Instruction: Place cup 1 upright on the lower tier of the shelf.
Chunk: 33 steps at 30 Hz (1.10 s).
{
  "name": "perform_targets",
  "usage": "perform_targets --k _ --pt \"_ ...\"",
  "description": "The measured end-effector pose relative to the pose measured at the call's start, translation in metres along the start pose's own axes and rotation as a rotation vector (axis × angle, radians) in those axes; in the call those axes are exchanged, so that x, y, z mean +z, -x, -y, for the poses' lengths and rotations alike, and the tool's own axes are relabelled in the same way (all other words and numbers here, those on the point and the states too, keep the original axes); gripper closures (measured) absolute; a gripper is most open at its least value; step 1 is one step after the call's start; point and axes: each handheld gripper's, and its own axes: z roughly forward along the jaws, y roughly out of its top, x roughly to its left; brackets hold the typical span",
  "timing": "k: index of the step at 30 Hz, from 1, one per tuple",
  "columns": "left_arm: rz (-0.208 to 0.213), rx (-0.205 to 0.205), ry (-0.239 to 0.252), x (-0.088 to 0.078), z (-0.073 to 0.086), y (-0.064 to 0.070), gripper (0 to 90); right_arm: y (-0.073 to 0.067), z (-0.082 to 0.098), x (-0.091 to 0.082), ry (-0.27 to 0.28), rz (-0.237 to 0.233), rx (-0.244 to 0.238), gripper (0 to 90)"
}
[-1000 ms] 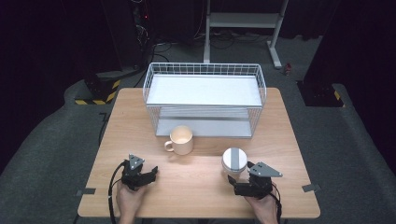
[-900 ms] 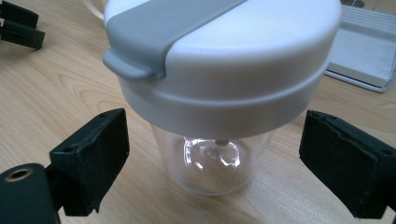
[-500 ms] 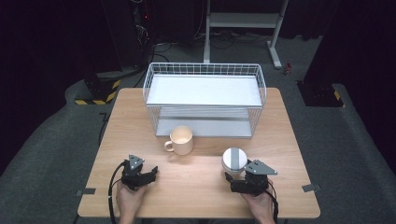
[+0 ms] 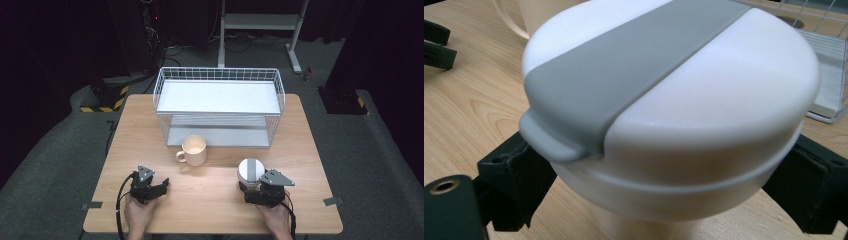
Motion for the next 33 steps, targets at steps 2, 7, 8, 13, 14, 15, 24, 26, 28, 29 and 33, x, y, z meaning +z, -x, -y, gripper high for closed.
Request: perform_targets --k 2,7,8,13,14,15,24,26,28,29,33 --pt "0.0 0.0 0.0 0.0 0.0 0.0 25.7 -0.0002 -0.0003 0.0004 0.004 0.003 -0.001 8.6" --pt "0.0 -0.001 0.0 0.0 0.0 0.0001 25.7 -0.0007 -0.0009 0.0013 0.007 0.009 -0.005 8.7" --pt "0.0 0.001 0.0 0.0 0.0 0.0 25.7 -0.0011 -0.0009 0.0015 0.007 0.01 -0.003 8.7" --pt "-0.001 0.0 -0.001 -0.0001 0.0 0.0001 25.7 -0.002 -0.0014 0.0026 0.005 0.022 -0.016 9.5" --pt "0.0 -0.001 -0.001 -0.0001 0.0 0.0002 25.7 -0.002 -0.0015 0.0028 0.007 0.02 -0.015 9.5" --pt "0.0 -0.001 -0.001 -0.0001 0.0 0.0002 25.8 -0.002 -0.0015 0.0028 0.007 0.02 -0.015 9.5" --pt "0.0 0.0 -0.001 -0.0001 0.0 0.0001 25.7 -0.0016 -0.0012 0.0035 0.006 0.01 -0.012 11.2" --pt "-0.001 0.0 -0.001 -0.0001 0.0 0.0001 25.7 -0.0009 -0.0008 0.0037 0.005 0.001 -0.01 12.9" --pt "0.0 0.0 -0.001 -0.0001 0.0 0.0001 25.8 -0.0005 -0.0002 0.0036 0.006 -0.011 -0.01 15.5" --pt "0.0 0.0 -0.001 -0.0001 0.0 0.0001 25.7 -0.0005 -0.0002 0.0036 0.006 -0.011 -0.01 15.5" --pt "-0.001 0.0 -0.001 -0.0001 0.0 0.0001 25.7 -0.0005 0.0005 0.0039 0.013 -0.004 -0.016 16.7"
